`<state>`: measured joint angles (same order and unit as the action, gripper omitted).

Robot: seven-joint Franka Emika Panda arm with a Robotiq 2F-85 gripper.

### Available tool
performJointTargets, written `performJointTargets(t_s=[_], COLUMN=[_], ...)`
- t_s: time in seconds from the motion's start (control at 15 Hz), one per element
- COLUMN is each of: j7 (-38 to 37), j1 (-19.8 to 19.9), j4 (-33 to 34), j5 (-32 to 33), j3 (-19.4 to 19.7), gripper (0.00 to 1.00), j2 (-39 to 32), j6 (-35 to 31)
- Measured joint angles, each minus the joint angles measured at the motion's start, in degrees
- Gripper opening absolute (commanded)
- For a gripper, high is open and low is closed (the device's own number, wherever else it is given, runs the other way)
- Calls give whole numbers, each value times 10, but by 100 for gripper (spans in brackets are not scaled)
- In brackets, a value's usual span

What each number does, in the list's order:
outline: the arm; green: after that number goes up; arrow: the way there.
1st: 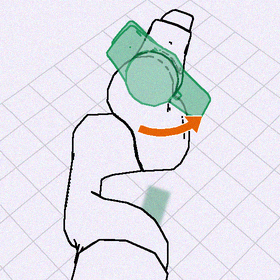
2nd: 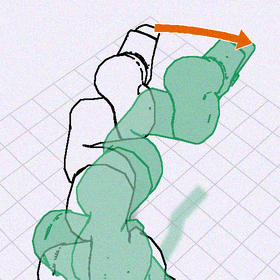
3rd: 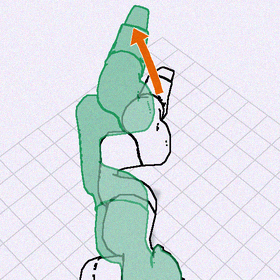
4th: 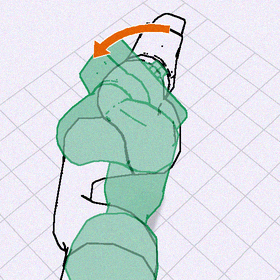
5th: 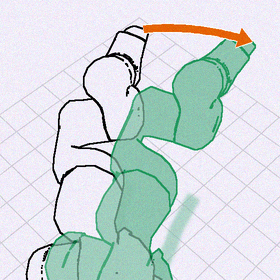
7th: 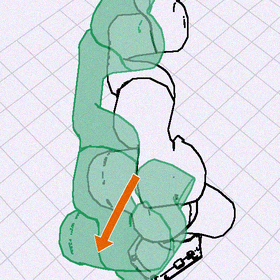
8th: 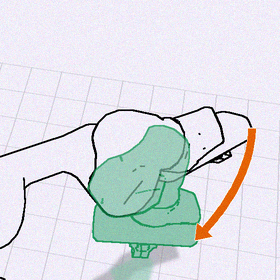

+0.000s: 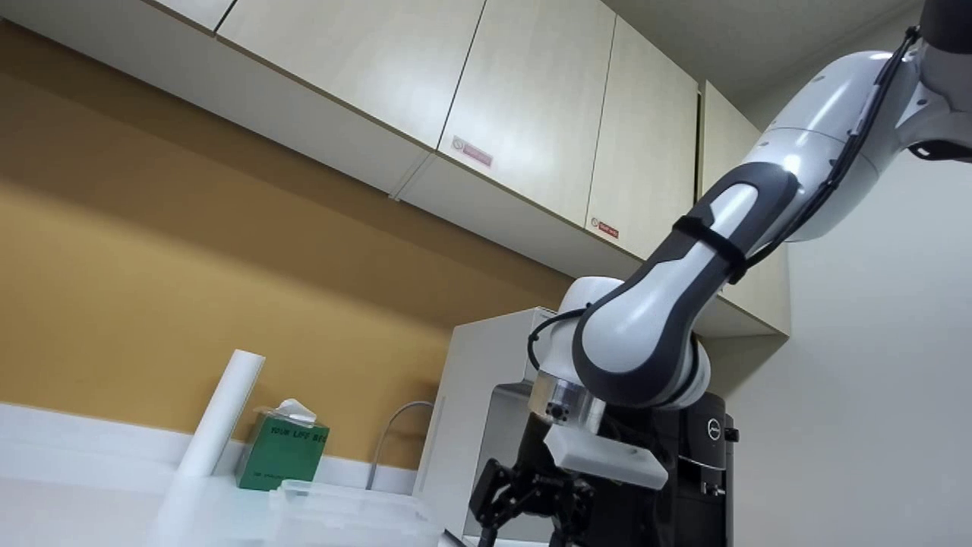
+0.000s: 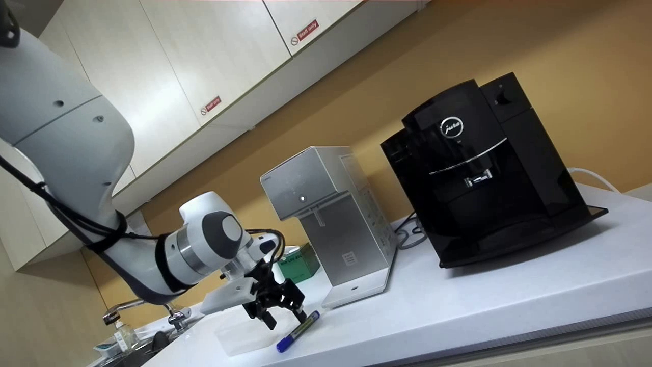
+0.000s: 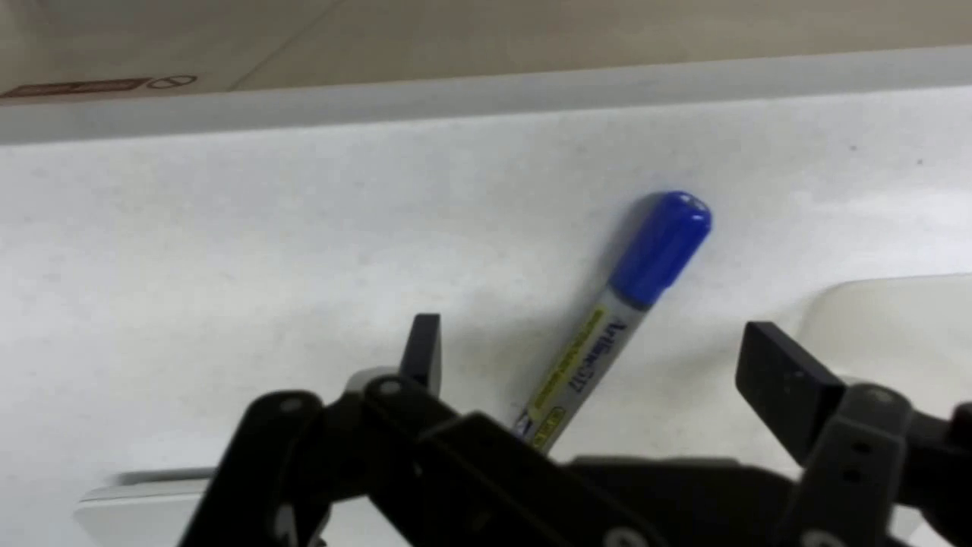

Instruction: Put the marker in the bowl

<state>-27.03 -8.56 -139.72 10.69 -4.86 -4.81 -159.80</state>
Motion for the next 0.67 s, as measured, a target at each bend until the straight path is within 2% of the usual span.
performJointTargets(t_s=[0.67], j7=[3], j1=[-8], j4=[0], j5=[13], j3=[2], gripper=[100], j2=[-12], j6=[-1])
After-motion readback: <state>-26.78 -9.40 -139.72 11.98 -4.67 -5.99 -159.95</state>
